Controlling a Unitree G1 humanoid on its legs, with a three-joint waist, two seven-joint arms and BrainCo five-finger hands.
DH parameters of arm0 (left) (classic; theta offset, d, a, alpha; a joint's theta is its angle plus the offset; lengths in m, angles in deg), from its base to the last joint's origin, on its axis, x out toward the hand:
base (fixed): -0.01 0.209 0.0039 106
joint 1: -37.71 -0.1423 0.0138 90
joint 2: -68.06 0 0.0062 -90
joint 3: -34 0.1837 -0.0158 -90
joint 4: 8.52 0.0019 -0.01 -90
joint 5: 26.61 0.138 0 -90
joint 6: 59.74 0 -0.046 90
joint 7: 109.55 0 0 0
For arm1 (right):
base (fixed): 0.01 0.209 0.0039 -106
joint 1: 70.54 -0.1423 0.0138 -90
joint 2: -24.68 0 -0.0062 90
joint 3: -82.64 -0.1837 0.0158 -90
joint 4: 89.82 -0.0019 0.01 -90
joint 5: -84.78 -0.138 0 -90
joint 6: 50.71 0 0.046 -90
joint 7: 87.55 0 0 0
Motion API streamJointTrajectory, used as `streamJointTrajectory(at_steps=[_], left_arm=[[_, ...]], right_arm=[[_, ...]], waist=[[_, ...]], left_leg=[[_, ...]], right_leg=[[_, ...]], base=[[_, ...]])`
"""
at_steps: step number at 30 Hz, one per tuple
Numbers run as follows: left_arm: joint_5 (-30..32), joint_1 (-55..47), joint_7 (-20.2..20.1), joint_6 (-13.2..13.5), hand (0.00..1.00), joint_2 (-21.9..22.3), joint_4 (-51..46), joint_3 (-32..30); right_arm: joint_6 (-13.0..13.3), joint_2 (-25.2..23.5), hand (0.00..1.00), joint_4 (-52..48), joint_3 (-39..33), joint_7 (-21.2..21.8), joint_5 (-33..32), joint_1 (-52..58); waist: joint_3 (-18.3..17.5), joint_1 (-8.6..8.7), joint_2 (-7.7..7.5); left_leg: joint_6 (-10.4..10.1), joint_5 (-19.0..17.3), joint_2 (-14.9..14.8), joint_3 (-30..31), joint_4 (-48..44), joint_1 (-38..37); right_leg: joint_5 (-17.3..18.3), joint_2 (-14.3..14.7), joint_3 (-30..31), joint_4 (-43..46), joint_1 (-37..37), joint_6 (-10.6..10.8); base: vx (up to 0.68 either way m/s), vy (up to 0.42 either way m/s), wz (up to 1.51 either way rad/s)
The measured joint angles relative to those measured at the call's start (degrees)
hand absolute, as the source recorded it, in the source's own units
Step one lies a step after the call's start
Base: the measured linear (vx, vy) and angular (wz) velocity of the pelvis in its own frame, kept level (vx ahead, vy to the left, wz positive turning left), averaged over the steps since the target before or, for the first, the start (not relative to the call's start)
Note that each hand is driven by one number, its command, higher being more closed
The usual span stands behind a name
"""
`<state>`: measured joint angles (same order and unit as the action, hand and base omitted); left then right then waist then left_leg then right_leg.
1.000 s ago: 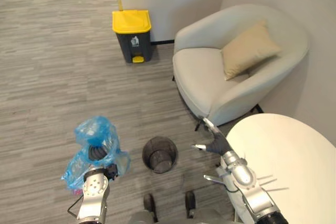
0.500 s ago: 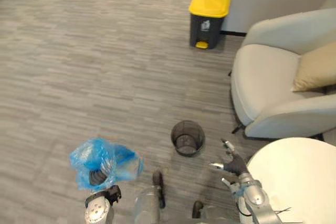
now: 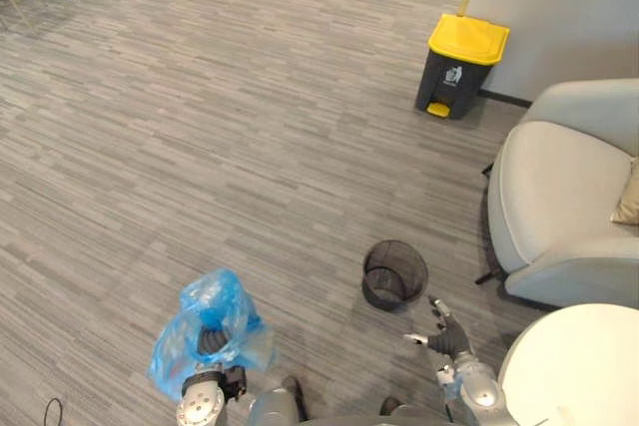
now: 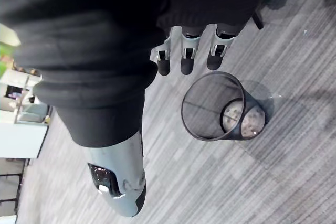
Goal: Gather rubbish on tea table into small bin, then transfer packed bag to large trash can.
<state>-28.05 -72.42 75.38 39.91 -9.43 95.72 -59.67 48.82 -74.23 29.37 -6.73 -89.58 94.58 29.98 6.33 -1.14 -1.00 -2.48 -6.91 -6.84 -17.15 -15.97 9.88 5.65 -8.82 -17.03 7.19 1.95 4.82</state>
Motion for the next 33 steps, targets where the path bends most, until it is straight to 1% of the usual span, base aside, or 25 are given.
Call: streamJointTrajectory(at_steps=[2,4,6,7,9,10,11,12,13,17,18,19,20,21,22,23,24,25,26,27,29,30,31,32,33], left_arm=[[0.0,0.2,0.0,0.0,1.00,0.0,-0.2,0.4],[0.3,0.3,0.0,-0.4,1.00,0.1,-1.6,2.0],[2.6,-0.8,-1.0,-0.4,1.00,0.8,-5.9,3.6],[3.0,-1.2,-1.1,-0.5,1.00,0.8,-7.2,4.0],[4.5,-1.4,-1.1,-0.8,1.00,1.4,-9.6,4.8],[5.0,-1.5,-1.0,-1.1,1.00,1.6,-10.7,5.4],[5.1,-1.8,-0.9,-1.1,1.00,1.8,-11.2,5.9],[5.6,-2.2,-0.8,-1.3,1.00,1.5,-11.9,6.4],[5.7,-2.4,-0.6,-1.6,1.00,1.1,-12.2,7.1],[6.7,-1.5,-0.3,-2.0,1.00,1.1,-12.1,11.5],[6.7,-1.0,0.1,-2.0,1.00,1.2,-12.1,12.7],[6.9,-1.2,0.4,-2.0,1.00,1.6,-12.1,13.4],[7.2,-1.3,0.4,-2.0,1.00,1.9,-11.9,13.4],[7.8,-1.1,0.4,-2.5,1.00,3.8,-11.4,13.4],[7.8,-1.1,0.6,-2.5,1.00,4.7,-11.7,13.2],[7.8,-1.2,0.8,-2.6,1.00,5.9,-11.7,13.2],[7.9,-1.1,0.8,-2.8,1.00,6.6,-11.1,13.3],[8.1,-1.0,0.8,-2.8,1.00,6.8,-10.9,13.5],[8.5,-0.6,0.9,-2.9,1.00,6.8,-10.5,14.2],[8.8,-0.3,0.8,-2.9,1.00,6.2,-10.1,14.2],[8.6,0.1,-0.2,-2.9,1.00,5.9,-10.2,13.9],[8.6,0.4,-1.6,-2.9,1.00,4.9,-10.1,12.4],[8.1,0.9,-2.1,-2.4,1.00,3.0,-8.3,9.6],[7.9,1.5,-2.0,-2.4,1.00,2.1,-7.0,8.1],[7.9,1.6,-0.7,-2.4,1.00,0.8,-5.4,6.0]], right_arm=[[0.0,0.0,0.00,0.7,0.0,-0.1,0.2,-0.3],[-0.3,0.0,0.00,1.4,0.0,-0.1,1.1,-0.7],[-1.0,-1.1,0.00,1.0,0.0,-0.3,1.8,1.2],[-1.1,-1.4,0.00,0.7,0.0,-0.4,1.8,1.9],[-1.0,-2.3,0.00,-1.9,0.3,-0.4,1.8,4.1],[-1.0,-3.0,0.00,-3.0,1.1,-0.4,1.8,4.6],[-1.0,-3.4,0.00,-3.3,1.7,-0.4,1.8,4.6],[-0.9,-4.2,0.00,-4.0,2.4,-0.3,1.8,4.8],[-0.9,-5.0,0.00,-4.7,2.8,-0.3,1.8,4.9],[-0.9,-4.6,0.00,-5.1,3.5,-0.4,1.8,5.1],[-0.9,-4.5,0.00,-5.1,3.8,-0.4,1.8,5.5],[-1.0,-4.4,0.00,-5.2,4.0,-0.6,1.8,6.3],[-1.0,-4.4,0.00,-5.2,4.1,-0.6,1.8,6.9],[-1.1,-3.7,0.00,-5.0,4.0,-0.7,1.8,7.8],[-1.1,-3.3,0.00,-5.2,4.2,-0.8,1.8,7.7],[-1.1,-2.8,0.00,-5.8,4.5,-1.1,1.8,7.1],[-1.1,-2.9,0.00,-6.0,4.6,-1.9,1.8,6.9],[-1.2,-3.4,0.00,-5.9,4.5,-2.5,1.5,7.0],[-1.2,-3.6,0.00,-5.9,4.3,-3.3,1.0,7.2],[-1.1,-3.6,0.00,-5.9,3.9,-3.6,0.5,7.5],[-1.1,-3.3,0.00,-5.9,2.8,-4.0,-0.4,7.3],[-1.0,-3.4,0.00,-5.7,1.7,-4.0,-0.8,6.9],[-1.1,-3.3,0.00,-5.1,0.8,-4.0,-0.8,6.1],[-1.1,-3.3,0.00,-5.0,0.3,-4.0,-0.8,5.9],[-1.0,-3.1,0.00,-4.9,-0.2,-4.3,-0.7,5.9]], waist=[[0.0,0.07,-0.01],[0.7,0.08,-0.34],[1.9,0.01,-1.44],[2.0,0.07,-1.96],[2.7,0.00,-2.72],[3.4,0.10,-2.71],[4.1,0.03,-1.63],[4.3,0.14,-1.79],[4.5,0.17,-2.09],[4.9,1.16,-2.57],[4.7,1.89,-2.98],[4.6,2.17,-3.26],[4.1,2.30,-3.93],[4.1,3.52,-1.15],[3.9,3.02,-0.01],[3.9,2.25,1.19],[3.9,1.53,1.38],[4.0,1.44,1.28],[4.0,0.80,0.41],[3.7,0.23,-0.31],[3.4,0.04,-0.78],[3.5,-0.10,-0.85],[3.4,-0.58,-1.16],[3.4,-1.12,-1.21],[3.3,-1.72,-1.37]], left_leg=[[0.6,-0.5,0.0,0.3,-0.2,0.8],[1.1,-2.3,-0.1,0.7,-2.7,1.8],[1.0,-6.8,0.4,2.6,-8.2,3.1],[1.1,-7.9,0.9,3.3,-9.3,3.3],[3.1,-10.6,2.0,5.8,-11.3,3.2],[3.8,-11.1,2.0,6.1,-11.1,1.7],[4.1,-11.4,1.6,6.4,-11.1,1.1],[4.2,-12.4,1.0,6.6,-10.8,-0.1],[4.1,-13.2,0.7,6.6,-10.4,-1.5],[2.7,-16.7,0.1,6.6,-10.2,-4.6],[0.6,-17.7,0.1,6.8,-10.2,-6.1],[-1.7,-19.1,-0.2,7.0,-10.2,-9.0],[-2.7,-19.6,-0.7,6.9,-10.8,-10.6],[-4.5,-18.1,-3.9,8.9,-18.9,-9.2],[-4.3,-16.8,-5.8,9.5,-23.9,-7.6],[-2.2,-10.5,-8.4,10.2,-34.3,-3.8],[-1.1,-4.6,-10.7,10.9,-42.7,0.1],[-1.2,-5.0,-12.1,10.8,-46.7,2.0],[-0.5,-5.6,-12.3,10.4,-48.8,3.9],[-0.4,-6.4,-12.3,9.3,-48.3,5.6],[-0.5,-8.6,-12.0,8.3,-44.8,8.9],[-0.5,-9.8,-10.8,8.4,-39.4,10.6],[-0.4,-9.9,-8.5,9.9,-32.4,11.8],[-0.7,-9.7,-7.3,10.7,-29.0,12.2],[-2.1,-8.4,-5.2,12.5,-22.4,12.4]], right_leg=[[-0.1,-0.1,0.2,0.5,0.7,0.0],[1.7,-0.6,0.4,3.2,1.5,0.3],[6.5,-2.9,-1.0,10.1,1.6,1.2],[7.6,-3.5,-1.6,12.2,1.6,1.4],[7.4,-6.1,0.4,24.7,5.5,-0.4],[4.1,-6.6,3.2,34.0,10.1,-3.5],[5.5,-6.4,4.3,37.3,12.2,-2.7],[8.4,-5.1,5.4,39.1,14.7,-1.6],[9.8,-3.8,5.8,38.6,17.0,-1.7],[9.4,0.2,6.2,31.9,24.7,-1.2],[8.4,1.8,6.9,28.8,25.6,-1.2],[6.7,3.3,7.9,26.8,24.9,-2.7],[4.5,3.8,7.8,26.1,23.5,-4.8],[5.1,5.8,5.5,27.4,20.8,-6.9],[5.8,7.2,4.8,27.1,19.6,-8.1],[6.9,9.5,4.6,26.2,17.4,-9.8],[7.5,11.2,5.3,23.6,13.7,-10.7],[7.6,12.4,5.9,20.9,10.0,-10.9],[7.6,12.8,6.9,17.4,5.2,-10.9],[7.6,12.7,7.8,15.5,2.6,-10.9],[7.6,12.5,8.8,12.7,-1.3,-10.9],[7.6,12.4,10.6,11.3,-3.5,-10.9],[7.6,11.7,13.2,10.6,-5.1,-10.9],[7.8,11.3,14.5,10.6,-5.6,-10.6],[9.0,10.4,16.4,10.7,-6.8,-8.4]], base=[[-0.03,0.024,-0.06],[-0.01,0.064,0.05],[-0.01,0.089,0.42],[0.08,0.058,0.63],[0.17,0.086,0.52],[0.18,0.112,0.25],[0.21,0.080,0.09],[0.22,0.027,-0.03],[0.23,0.006,-0.07],[0.35,-0.071,0.07],[0.50,-0.158,0.28],[0.56,-0.183,0.34],[0.75,-0.228,0.51],[0.54,-0.153,0.31],[0.66,-0.191,-0.06],[0.64,-0.209,-0.60],[0.75,-0.237,-0.59],[0.61,-0.174,-0.41],[0.58,-0.122,-0.24],[0.43,-0.071,-0.19],[0.47,-0.016,-0.17],[0.50,0.103,-0.46],[0.39,0.152,-0.66],[0.37,0.206,-1.01],[0.38,0.236,-1.10]])
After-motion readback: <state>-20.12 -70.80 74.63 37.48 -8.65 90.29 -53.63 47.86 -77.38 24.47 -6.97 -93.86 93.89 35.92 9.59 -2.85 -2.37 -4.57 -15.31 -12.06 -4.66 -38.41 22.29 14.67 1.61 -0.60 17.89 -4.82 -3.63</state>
